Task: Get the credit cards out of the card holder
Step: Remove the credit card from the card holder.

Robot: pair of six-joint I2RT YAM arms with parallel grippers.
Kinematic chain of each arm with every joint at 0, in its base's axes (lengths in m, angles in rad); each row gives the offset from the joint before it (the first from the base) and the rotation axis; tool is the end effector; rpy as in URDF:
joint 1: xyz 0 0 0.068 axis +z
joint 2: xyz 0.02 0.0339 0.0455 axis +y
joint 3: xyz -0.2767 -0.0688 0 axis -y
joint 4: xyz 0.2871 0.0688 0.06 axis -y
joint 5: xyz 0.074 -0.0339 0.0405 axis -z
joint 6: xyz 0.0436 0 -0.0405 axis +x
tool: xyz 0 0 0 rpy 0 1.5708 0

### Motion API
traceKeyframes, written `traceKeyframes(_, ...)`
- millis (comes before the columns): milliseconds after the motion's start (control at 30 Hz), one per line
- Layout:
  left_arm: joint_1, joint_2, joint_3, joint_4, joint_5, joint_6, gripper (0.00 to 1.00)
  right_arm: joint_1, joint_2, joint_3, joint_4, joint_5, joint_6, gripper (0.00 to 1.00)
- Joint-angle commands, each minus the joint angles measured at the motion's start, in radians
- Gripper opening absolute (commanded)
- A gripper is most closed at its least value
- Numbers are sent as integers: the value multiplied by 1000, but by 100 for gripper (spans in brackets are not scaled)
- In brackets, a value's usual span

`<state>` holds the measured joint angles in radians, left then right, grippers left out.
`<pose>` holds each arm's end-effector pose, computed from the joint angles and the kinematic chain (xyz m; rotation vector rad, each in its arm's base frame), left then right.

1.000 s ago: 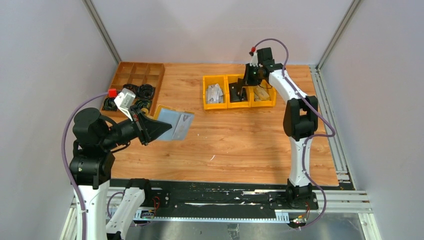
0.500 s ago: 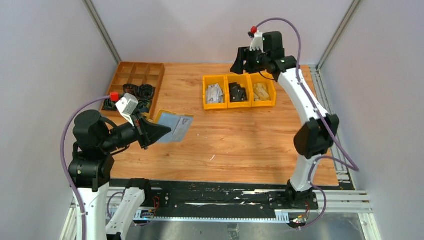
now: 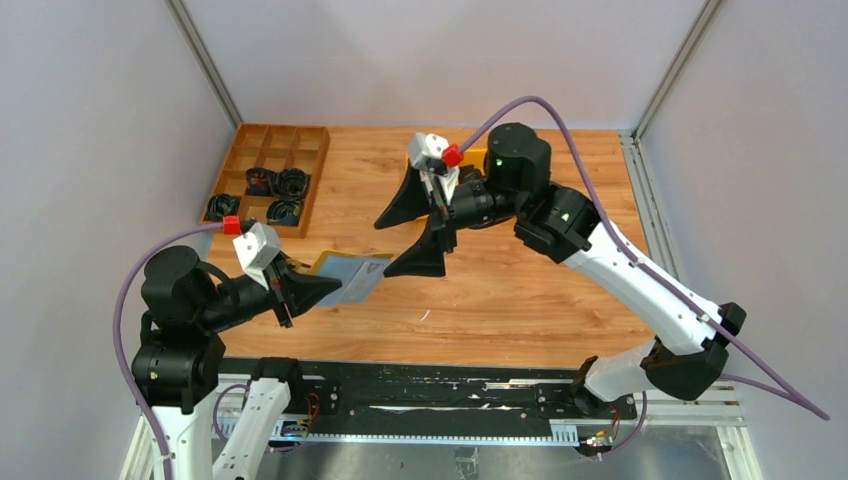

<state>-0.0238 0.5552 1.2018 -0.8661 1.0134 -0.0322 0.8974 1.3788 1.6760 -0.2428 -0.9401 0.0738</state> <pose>0.0717 -0.0387 0.4591 0.7159 1.6276 -0.9378 0.1744 0.2750 0.5320 -1.3659 1.0747 1.4430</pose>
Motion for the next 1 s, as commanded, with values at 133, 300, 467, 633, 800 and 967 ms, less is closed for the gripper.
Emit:
traceKeyframes(133,-1,-20,-30,-5,87,69,0,148,91,52,-201,117,-164,85)
traceKeyframes(300,0,-18,-32,-8,116,60,0,169,120,38,-203,131,-153,75)
traceKeyframes(467,-1,-16,-33,-9,138,52,0,181,135,31,-170,94,-132,70)
traceKeyframes(633,-1,-19,-39,-10,168,44,0,183,145,46,-161,47,-114,63)
traceKeyframes(800,-1,-22,-52,-9,202,38,0,183,148,52,-153,41,-112,62)
traceKeyframes(967,0,-32,-51,-9,218,3,0,183,166,79,-155,13,-114,51)
